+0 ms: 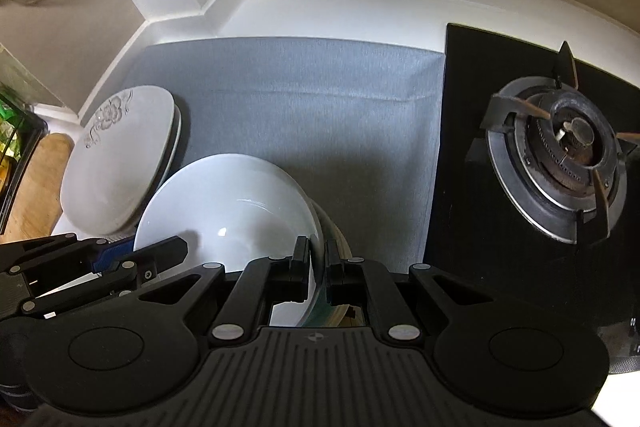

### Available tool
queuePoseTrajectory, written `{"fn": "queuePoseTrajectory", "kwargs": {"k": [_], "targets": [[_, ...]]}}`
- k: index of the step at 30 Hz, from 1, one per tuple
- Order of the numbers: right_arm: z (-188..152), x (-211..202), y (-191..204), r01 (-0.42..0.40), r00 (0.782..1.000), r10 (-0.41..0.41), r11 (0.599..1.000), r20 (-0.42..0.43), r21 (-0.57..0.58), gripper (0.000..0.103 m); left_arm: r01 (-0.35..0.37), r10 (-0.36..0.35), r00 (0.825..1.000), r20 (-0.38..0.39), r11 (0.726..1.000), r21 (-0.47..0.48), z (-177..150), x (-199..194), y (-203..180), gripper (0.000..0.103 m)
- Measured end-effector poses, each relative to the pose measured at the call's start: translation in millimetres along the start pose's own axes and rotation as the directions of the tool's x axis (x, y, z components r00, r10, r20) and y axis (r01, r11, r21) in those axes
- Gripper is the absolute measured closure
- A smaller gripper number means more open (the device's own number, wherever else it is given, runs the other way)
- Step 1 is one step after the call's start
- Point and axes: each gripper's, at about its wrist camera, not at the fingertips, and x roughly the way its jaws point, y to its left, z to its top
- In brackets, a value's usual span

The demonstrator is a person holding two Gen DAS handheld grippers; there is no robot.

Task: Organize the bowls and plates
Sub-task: 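Grasp the bowl stack rim with the right gripper while the left gripper grasps the opposite rim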

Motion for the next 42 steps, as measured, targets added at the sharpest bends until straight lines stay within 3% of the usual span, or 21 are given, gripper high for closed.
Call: {"fn": "queuePoseTrajectory", "kwargs": {"k": [42], "targets": [[-7.9, 14.1, 2.3, 0.028, 0.999, -0.028, 1.0, -0.017, -0.004, 0.096, -0.045, 0.046, 0.999, -0.027, 0.999, 0.007, -11.6, 24.8, -0.4, 0.091]]}}
